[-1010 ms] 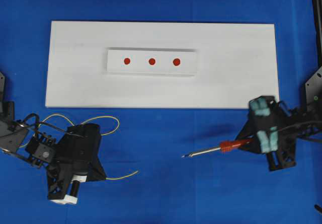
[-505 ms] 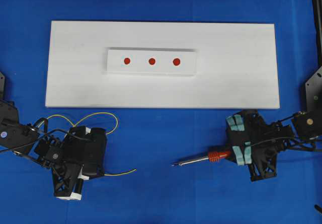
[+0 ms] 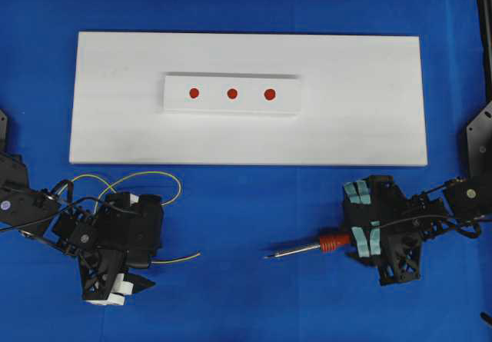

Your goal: Touch the tip of the soldering iron to the tip of the solder at the mark.

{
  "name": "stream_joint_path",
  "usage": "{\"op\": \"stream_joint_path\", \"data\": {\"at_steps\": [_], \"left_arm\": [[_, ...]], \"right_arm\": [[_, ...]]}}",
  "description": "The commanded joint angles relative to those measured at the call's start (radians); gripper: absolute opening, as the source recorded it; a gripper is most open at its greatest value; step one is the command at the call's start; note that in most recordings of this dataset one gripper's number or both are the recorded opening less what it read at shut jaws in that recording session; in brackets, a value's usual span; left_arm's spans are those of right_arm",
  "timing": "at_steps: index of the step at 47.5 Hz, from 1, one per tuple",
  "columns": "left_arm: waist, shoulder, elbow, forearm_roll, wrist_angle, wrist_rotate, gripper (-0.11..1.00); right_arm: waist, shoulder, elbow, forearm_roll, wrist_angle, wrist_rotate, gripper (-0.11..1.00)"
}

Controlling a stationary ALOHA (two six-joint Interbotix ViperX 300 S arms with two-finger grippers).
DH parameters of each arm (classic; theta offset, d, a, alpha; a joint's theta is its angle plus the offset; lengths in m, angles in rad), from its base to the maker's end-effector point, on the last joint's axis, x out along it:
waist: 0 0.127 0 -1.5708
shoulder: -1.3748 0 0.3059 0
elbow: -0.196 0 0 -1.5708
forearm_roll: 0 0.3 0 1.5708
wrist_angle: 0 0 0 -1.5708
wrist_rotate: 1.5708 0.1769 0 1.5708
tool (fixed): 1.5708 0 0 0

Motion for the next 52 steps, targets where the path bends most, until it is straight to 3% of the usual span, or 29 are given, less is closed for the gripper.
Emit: {"op": "stream_joint_path", "data": {"at_steps": [1,6,8,14,19,27,33,42,52], "left_arm": [[-0.002,-0.058,-0.032,0.002,0.037,0.002,0.72],[-0.002,-0.117,-0.057,0.002,0.129,0.012,0.72],[0.000,-0.140,-0.066,0.003,0.163,0.015,0.72],[0.025,-0.221,-0.089,0.003,0.261,0.026,0.71],[0.067,-0.290,-0.095,0.003,0.313,0.064,0.71],[0.156,-0.405,-0.086,0.003,0.356,0.169,0.70],[0.236,-0.505,-0.074,0.003,0.362,0.273,0.70],[0.359,-0.655,-0.009,0.003,0.354,0.416,0.70],[0.460,-0.865,0.097,0.003,0.337,0.492,0.70]], "right_arm": [[0.003,-0.041,-0.026,0.000,0.018,-0.005,0.58],[0.002,-0.104,-0.043,-0.015,0.095,-0.014,0.87],[-0.002,-0.149,-0.057,-0.032,0.146,-0.015,0.91],[-0.014,-0.273,-0.089,-0.097,0.285,-0.015,0.83],[-0.049,-0.403,-0.118,-0.184,0.397,-0.014,0.84],[-0.138,-0.584,-0.127,-0.325,0.508,-0.012,0.84],[-0.221,-0.716,-0.121,-0.400,0.551,-0.012,0.84],[-0.318,-0.885,-0.137,-0.454,0.627,-0.014,0.84],[-0.356,-1.012,-0.117,-0.474,0.699,-0.014,0.84]]}}
